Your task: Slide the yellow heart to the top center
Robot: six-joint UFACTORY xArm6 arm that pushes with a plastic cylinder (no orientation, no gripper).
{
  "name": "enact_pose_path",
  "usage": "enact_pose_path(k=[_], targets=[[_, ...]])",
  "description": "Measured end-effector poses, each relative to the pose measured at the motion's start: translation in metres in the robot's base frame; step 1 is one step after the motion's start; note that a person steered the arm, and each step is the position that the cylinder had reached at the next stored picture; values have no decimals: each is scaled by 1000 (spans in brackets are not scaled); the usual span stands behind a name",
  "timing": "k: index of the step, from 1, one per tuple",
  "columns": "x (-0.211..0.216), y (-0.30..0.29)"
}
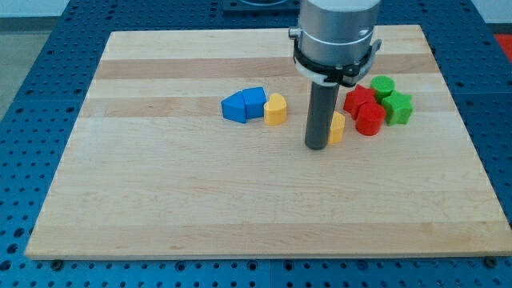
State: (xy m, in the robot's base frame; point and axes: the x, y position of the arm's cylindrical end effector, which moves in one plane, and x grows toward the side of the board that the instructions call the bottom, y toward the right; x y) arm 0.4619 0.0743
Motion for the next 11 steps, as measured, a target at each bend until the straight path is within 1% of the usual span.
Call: enact_pose_path(k=[2,3,4,5,6,9,11], targets=[[-30,15],[-37,24],[-19,7],[-2,-36],[-12,-57],[-82,-61],[-100,-59]])
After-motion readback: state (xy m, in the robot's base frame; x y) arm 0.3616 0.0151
